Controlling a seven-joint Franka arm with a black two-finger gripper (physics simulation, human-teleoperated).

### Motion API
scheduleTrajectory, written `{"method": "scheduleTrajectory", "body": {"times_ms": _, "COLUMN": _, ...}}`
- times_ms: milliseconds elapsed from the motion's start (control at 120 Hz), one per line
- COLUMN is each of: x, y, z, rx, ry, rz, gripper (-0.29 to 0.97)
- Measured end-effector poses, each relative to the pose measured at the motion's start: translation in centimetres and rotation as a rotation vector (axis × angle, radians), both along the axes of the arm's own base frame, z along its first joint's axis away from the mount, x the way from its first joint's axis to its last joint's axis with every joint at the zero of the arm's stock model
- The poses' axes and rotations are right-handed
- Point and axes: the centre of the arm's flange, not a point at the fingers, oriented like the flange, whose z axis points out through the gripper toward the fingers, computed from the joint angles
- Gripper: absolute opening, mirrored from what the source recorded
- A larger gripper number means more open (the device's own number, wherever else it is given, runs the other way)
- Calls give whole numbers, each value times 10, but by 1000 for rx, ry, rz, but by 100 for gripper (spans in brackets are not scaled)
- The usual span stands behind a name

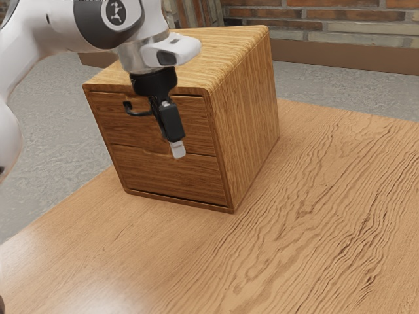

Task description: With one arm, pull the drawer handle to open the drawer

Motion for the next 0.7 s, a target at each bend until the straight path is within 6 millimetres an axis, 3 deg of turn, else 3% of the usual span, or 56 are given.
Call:
{"method": "scheduleTrajectory", "body": {"times_ms": 158, "x": 17, "y": 2, "z": 13, "rx": 7, "ry": -170, "rz": -200, "gripper": 68}}
{"method": "scheduleTrajectory", "body": {"times_ms": 333, "x": 22, "y": 11, "z": 31, "rx": 21, "ry": -275, "rz": -359, "gripper": 68}}
{"method": "scheduleTrajectory", "body": {"times_ms": 358, "x": 18, "y": 9, "z": 47, "rx": 34, "ry": -307, "rz": -386, "gripper": 68}}
{"method": "scheduleTrajectory", "body": {"times_ms": 417, "x": -9, "y": -3, "z": 115, "rx": 91, "ry": -442, "rz": -465, "gripper": 68}}
{"method": "scheduleTrajectory", "body": {"times_ms": 467, "x": -19, "y": -19, "z": 139, "rx": 121, "ry": -494, "rz": -530, "gripper": 68}}
{"method": "scheduleTrajectory", "body": {"times_ms": 517, "x": -14, "y": -32, "z": 131, "rx": 124, "ry": -484, "rz": -582, "gripper": 68}}
{"method": "scheduleTrajectory", "body": {"times_ms": 567, "x": -8, "y": -32, "z": 121, "rx": 126, "ry": -472, "rz": -609, "gripper": 68}}
{"method": "scheduleTrajectory", "body": {"times_ms": 700, "x": 25, "y": 9, "z": 74, "rx": 155, "ry": -444, "rz": -591, "gripper": 68}}
